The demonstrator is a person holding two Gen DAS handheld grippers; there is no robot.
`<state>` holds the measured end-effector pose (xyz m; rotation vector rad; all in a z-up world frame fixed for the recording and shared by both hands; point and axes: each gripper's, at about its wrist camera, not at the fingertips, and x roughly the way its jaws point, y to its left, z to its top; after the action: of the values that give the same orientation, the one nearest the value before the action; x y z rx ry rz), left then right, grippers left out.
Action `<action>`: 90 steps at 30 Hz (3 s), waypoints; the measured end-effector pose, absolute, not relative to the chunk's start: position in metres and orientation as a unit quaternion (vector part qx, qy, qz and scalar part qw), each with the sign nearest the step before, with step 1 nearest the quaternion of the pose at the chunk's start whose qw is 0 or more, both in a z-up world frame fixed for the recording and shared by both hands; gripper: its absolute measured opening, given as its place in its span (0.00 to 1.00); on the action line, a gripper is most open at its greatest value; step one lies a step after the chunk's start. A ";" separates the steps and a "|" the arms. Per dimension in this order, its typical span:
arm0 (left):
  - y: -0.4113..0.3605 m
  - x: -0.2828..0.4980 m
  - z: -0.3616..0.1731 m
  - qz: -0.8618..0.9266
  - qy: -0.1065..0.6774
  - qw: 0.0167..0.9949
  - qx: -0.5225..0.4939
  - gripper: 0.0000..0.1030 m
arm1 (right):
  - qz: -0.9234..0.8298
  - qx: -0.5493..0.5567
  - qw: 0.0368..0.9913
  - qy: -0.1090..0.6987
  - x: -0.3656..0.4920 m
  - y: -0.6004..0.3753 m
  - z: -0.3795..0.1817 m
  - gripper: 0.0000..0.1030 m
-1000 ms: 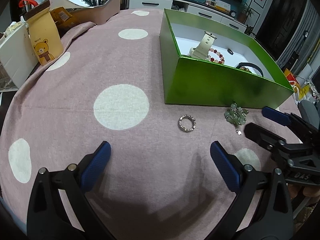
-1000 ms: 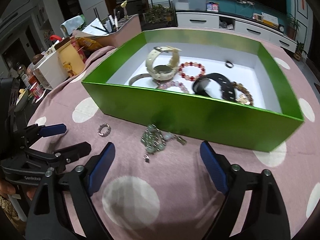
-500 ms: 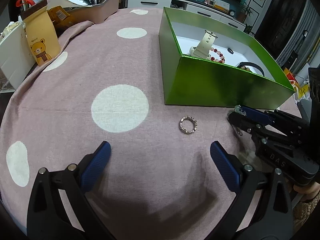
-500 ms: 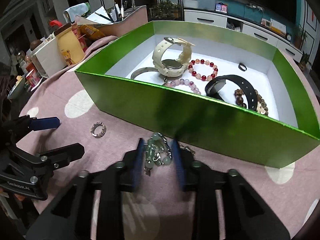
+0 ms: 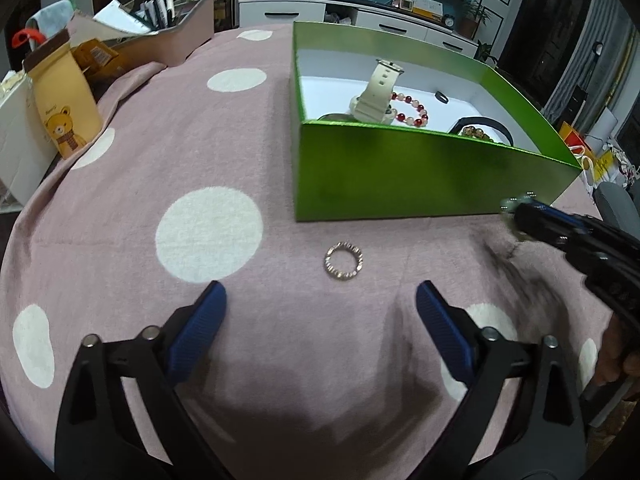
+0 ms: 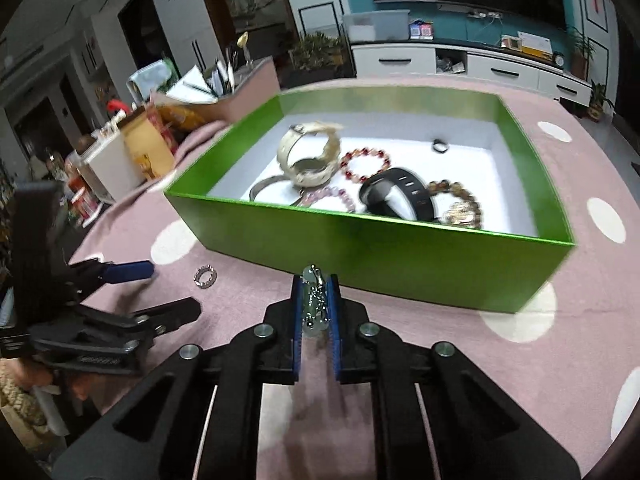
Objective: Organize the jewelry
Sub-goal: 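Grasp the silver ring with the left tool, then carry the silver ring and jade pendant over the green box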
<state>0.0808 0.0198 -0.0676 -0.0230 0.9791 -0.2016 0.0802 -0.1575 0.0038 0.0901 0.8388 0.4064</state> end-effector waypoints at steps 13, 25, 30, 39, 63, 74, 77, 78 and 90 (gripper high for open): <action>-0.005 0.087 -0.073 -0.099 0.434 0.894 0.047 0.29 | 0.178 0.071 0.901 0.389 0.066 -0.186 0.014 0.11; -0.008 0.081 -0.067 -0.099 0.444 0.890 0.035 0.20 | 0.178 0.075 0.903 0.384 0.064 -0.186 0.017 0.11; -0.011 0.076 -0.053 -0.102 0.435 0.894 0.034 0.20 | 0.178 0.077 0.905 0.378 0.061 -0.189 0.022 0.11; -0.016 0.069 -0.028 -0.105 0.423 0.900 0.029 0.20 | 0.178 0.083 0.910 0.365 0.053 -0.198 0.031 0.11; -0.032 0.070 0.034 -0.119 0.372 0.920 0.033 0.20 | 0.174 0.080 0.933 0.305 0.051 -0.220 0.077 0.11; -0.027 0.094 0.063 -0.120 0.354 0.927 0.019 0.20 | 0.173 0.073 0.942 0.279 0.065 -0.227 0.099 0.11; -0.028 0.102 0.067 -0.118 0.352 0.928 0.021 0.20 | 0.171 0.074 0.943 0.276 0.070 -0.230 0.100 0.11; -0.030 0.105 0.068 -0.118 0.352 0.928 0.023 0.20 | 0.170 0.074 0.943 0.276 0.072 -0.231 0.100 0.11; -0.049 0.133 0.066 -0.123 0.357 0.925 0.037 0.20 | 0.159 0.084 0.941 0.287 0.098 -0.243 0.091 0.11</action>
<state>0.1332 -0.0489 0.0656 0.0767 0.7321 -0.2517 0.0978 -0.2427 0.0914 0.1720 0.5860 0.3235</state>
